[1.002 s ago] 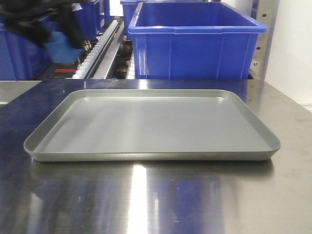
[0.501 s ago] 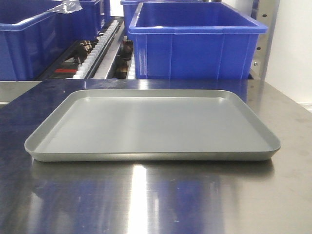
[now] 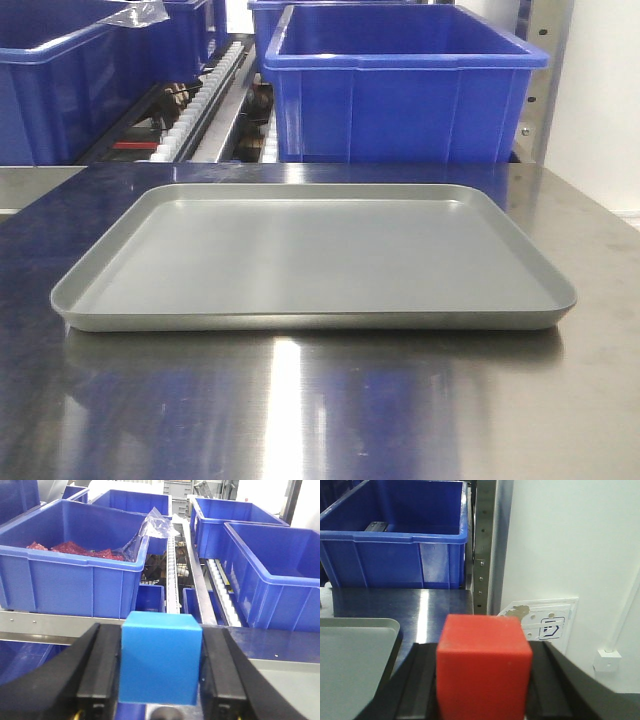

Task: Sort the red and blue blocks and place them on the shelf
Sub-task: 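Hold both cubes and turn the base away from the tray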

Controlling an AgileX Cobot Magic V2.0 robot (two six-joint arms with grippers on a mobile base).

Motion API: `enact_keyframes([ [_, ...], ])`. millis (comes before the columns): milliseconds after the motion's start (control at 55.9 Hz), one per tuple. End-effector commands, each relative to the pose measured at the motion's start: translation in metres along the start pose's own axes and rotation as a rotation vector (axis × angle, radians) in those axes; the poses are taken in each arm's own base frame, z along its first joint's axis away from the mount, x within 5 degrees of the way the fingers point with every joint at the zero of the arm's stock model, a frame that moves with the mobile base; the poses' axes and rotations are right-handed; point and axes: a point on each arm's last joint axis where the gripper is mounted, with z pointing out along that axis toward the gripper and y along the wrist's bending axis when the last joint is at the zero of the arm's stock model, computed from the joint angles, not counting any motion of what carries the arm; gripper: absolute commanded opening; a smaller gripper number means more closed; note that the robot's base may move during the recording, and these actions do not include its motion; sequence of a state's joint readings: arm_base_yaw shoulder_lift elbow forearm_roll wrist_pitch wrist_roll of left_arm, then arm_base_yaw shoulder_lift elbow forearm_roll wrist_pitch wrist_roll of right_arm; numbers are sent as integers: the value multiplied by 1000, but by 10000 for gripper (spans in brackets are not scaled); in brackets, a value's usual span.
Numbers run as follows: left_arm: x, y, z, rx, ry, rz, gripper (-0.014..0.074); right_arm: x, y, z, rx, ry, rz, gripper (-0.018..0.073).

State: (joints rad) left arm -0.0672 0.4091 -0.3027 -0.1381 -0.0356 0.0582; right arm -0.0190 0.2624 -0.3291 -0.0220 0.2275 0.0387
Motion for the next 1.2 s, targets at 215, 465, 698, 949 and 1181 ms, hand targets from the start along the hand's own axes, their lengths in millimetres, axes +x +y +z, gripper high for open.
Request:
enact_keyframes([
  [215, -16, 0, 0, -5, -105, 5, 298, -17, 0, -1, 1, -104, -10, 374],
  [465, -16, 0, 0, -5, -105, 5, 298, -17, 0, -1, 1, -104, -10, 374],
  [698, -16, 0, 0, -5, -105, 5, 298, -17, 0, -1, 1, -104, -10, 374],
  [949, -16, 0, 0, -5, -105, 5, 298, -17, 0, -1, 1, -104, -10, 374],
  [1181, -16, 0, 0, -5, -105, 5, 298, -17, 0, -1, 1, -104, -10, 374],
])
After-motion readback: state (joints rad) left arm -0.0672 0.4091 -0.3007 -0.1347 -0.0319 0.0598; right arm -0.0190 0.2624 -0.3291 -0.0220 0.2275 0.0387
